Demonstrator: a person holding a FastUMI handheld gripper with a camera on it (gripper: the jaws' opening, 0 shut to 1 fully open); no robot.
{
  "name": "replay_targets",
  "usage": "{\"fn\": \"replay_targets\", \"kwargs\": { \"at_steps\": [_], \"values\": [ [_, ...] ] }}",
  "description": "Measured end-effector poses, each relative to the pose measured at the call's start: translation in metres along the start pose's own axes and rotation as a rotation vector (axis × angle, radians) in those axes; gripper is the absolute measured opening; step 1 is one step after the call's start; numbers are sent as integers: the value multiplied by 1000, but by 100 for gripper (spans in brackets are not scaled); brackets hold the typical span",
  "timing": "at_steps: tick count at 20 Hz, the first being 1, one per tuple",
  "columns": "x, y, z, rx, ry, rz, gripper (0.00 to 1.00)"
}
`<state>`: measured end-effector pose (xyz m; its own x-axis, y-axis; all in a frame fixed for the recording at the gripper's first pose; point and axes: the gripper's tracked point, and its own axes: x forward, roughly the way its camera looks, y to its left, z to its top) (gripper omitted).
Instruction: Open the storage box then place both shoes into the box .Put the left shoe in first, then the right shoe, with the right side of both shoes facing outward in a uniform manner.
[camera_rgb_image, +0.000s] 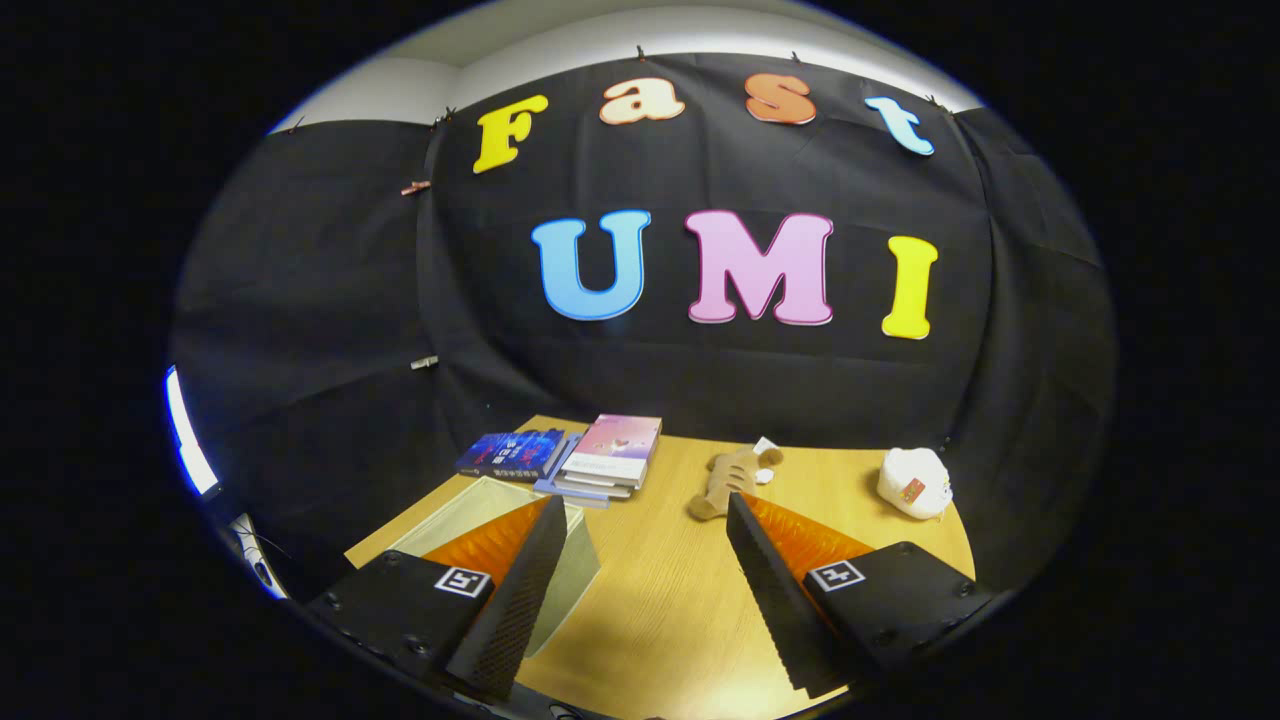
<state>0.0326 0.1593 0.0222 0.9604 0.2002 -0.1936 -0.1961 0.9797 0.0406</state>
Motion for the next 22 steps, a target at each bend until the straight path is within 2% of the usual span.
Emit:
{"fn": "replay_targets", "kwargs": {
  "at_steps": [2, 6, 12, 16, 22],
  "values": [
    [-15, -19, 11, -22, -48, 29, 99],
    [-38, -69, 45, -50, -185, 17, 99],
    [-66, -141, 60, 39, -281, -146, 99],
    [-79, -164, 43, 74, -258, -153, 98],
    [-68, -170, 26, 82, -206, -148, 98]
  ]
}}
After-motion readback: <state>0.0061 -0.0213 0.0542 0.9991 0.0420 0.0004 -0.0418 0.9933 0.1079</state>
